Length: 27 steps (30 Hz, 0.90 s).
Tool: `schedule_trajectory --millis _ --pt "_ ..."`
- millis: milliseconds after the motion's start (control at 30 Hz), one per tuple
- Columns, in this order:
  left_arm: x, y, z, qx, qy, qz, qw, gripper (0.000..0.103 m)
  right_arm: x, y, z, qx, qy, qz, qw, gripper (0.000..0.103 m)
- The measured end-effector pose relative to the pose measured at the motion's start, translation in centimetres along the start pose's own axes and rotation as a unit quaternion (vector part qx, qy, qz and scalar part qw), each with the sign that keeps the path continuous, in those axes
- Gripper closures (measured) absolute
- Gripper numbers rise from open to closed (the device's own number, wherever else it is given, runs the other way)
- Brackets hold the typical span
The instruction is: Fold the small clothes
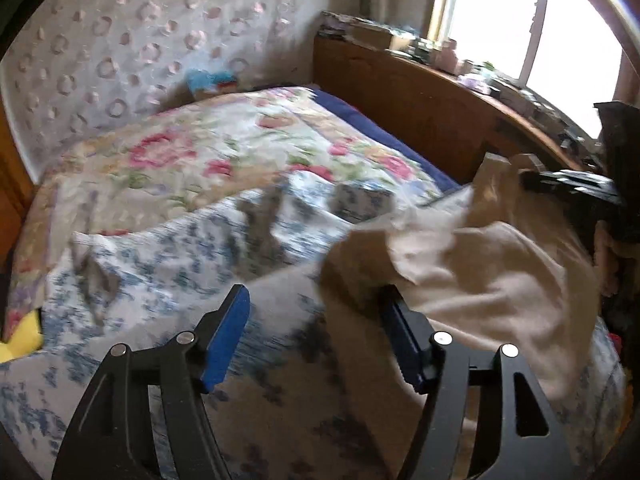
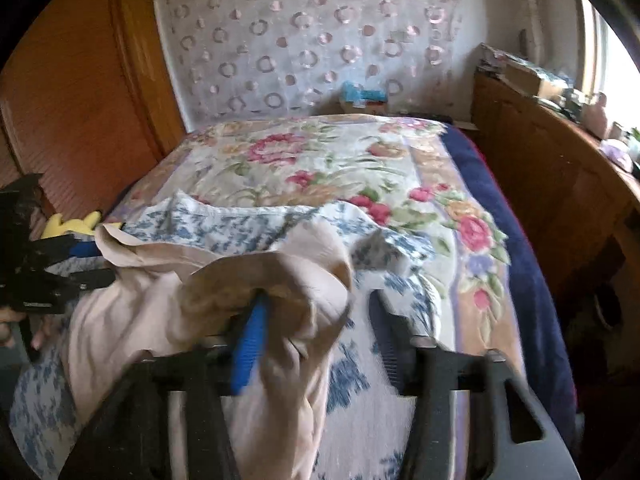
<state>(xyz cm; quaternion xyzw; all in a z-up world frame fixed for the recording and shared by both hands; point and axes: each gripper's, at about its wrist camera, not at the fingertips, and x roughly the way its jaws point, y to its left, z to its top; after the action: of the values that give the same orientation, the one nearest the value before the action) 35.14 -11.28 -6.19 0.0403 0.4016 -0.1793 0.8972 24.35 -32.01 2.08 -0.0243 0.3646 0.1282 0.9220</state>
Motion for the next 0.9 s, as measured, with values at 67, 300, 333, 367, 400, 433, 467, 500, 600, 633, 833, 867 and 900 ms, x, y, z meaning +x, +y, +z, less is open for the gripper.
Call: schedule_trajectory --millis 67,300,333,367,400,433,467,500,600,633,833,867,900 --pt "0.0 0.6 0.2 -0.001 -0.01 0.025 0.9996 0.035 -0.7 -0.3 0.3 -0.006 -0.021 0.007 1.0 0.1" --pt "-1.2 2.6 0.4 -0.039 -0.031 0.025 0.9984 0.035 -1.9 -2.1 -0.2 0.038 -0.013 -0.083 0.996 0.098" --pt "-1.2 2.4 0.3 -0.038 -0.032 0.021 0.9986 0.035 -1.9 -1.5 -0.2 0.031 -0.01 -0.088 0.996 0.093" --pt "-1.3 2.3 0.1 -0.036 -0.03 0.017 0.9988 0.035 -2.1 -1.0 -0.3 0.024 -0.004 -0.094 0.995 0.078" --pt "-1.4 2.0 0.0 -0.035 -0.026 0.008 0.999 0.035 -2.4 -0.3 -0.3 0.019 -0.001 -0.095 0.995 0.061" --pt "-1.4 1.7 -0.1 -0.035 -0.022 -0.003 0.9992 0.035 -2.7 0.3 -0.4 0.016 0.001 -0.094 0.995 0.054" --pt "-1.3 1.4 -0.4 -0.035 -0.016 -0.014 0.9992 0.035 -2.9 0.8 -0.5 0.016 0.003 -0.091 0.996 0.045" --pt "-1.2 1.0 -0.6 -0.034 -0.012 -0.025 0.999 0.035 -3.2 1.3 -0.6 0.016 0.006 -0.086 0.996 0.039" --pt "-0.9 -0.2 -1.2 -0.025 -0.003 -0.038 0.9989 0.035 -3.9 1.8 -1.3 0.018 0.01 -0.064 0.998 0.035" --pt "-0.7 -0.6 -1.3 -0.018 0.0 -0.04 0.999 0.035 -4.4 1.9 -1.5 0.017 0.008 -0.062 0.998 0.035" --pt "1.0 -1.3 -1.5 -0.008 0.025 -0.041 0.9988 0.035 -3.1 1.3 -2.5 0.026 0.034 -0.071 0.997 0.033" --pt "1.2 -1.3 -1.5 -0.01 0.026 -0.042 0.9987 0.035 -2.8 1.1 -2.5 0.033 0.042 -0.075 0.996 0.033" --pt "1.2 -1.3 -1.4 -0.01 0.026 -0.043 0.9987 0.035 -2.4 0.7 -2.4 0.045 0.048 -0.07 0.995 0.032"
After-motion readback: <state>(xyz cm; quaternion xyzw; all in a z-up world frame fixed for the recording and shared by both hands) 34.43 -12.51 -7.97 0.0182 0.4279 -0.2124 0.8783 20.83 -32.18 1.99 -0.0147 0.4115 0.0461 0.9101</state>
